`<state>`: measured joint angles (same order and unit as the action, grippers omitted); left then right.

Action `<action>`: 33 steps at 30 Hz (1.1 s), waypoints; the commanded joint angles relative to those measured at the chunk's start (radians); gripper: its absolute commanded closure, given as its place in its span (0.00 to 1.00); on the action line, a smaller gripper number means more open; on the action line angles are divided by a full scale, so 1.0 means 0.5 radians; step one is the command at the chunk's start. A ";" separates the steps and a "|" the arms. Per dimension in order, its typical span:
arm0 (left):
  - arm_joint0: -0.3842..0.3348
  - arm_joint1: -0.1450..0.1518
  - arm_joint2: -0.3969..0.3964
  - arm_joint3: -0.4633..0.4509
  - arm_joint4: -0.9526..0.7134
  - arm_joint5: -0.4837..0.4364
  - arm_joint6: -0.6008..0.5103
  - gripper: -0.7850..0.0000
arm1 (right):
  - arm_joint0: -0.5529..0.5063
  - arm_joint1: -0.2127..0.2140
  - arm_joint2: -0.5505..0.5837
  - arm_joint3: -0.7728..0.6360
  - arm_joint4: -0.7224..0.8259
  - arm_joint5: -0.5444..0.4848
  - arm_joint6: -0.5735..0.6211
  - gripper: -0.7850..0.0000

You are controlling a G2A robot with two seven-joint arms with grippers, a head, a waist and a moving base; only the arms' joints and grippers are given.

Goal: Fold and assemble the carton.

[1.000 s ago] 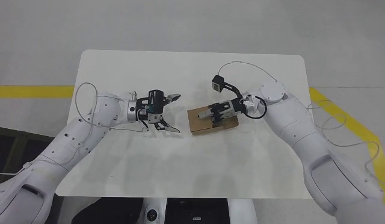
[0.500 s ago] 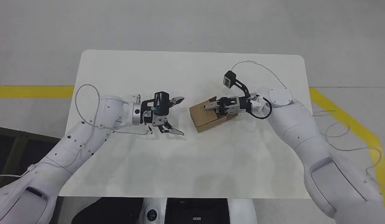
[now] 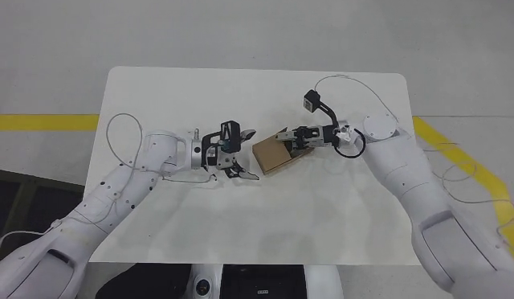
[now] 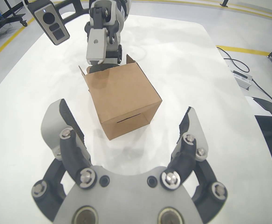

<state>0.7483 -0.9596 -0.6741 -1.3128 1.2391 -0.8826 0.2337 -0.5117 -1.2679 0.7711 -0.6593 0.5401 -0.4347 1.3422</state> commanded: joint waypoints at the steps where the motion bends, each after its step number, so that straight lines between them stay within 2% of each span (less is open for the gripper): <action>1: 0.004 -0.008 -0.003 -0.016 -0.015 0.030 -0.066 0.00 | -0.005 0.029 0.036 -0.068 -0.066 0.016 -0.018 0.52; 4: 0.014 -0.020 -0.010 -0.039 -0.029 0.093 -0.154 0.00 | -0.020 0.079 0.098 -0.195 -0.173 0.070 -0.030 0.33; 6: 0.024 -0.028 -0.013 -0.055 -0.039 0.142 -0.200 0.00 | -0.040 0.116 0.153 -0.283 -0.238 0.103 -0.040 0.29; 12: 0.060 -0.054 -0.020 -0.082 -0.093 0.225 -0.278 0.00 | -0.181 0.226 0.360 -0.574 -0.292 0.195 -0.013 0.27; 18: 0.115 -0.068 -0.037 -0.110 -0.162 0.245 -0.341 0.00 | -0.346 0.311 0.536 -0.839 -0.354 0.298 -0.007 0.21; 26: 0.110 -0.094 -0.075 -0.069 -0.138 0.320 -0.359 0.00 | -0.500 0.369 0.668 -1.067 -0.373 0.377 -0.005 0.20; 33: 0.082 -0.077 -0.176 0.033 -0.068 0.206 -0.330 0.00 | -0.591 0.401 0.730 -1.185 -0.382 0.419 0.026 0.21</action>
<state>0.7908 -0.9993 -0.7567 -1.3025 1.2016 -0.7684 0.0648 -0.8021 -1.0691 1.1330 -1.2460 0.3484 -0.2273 1.3531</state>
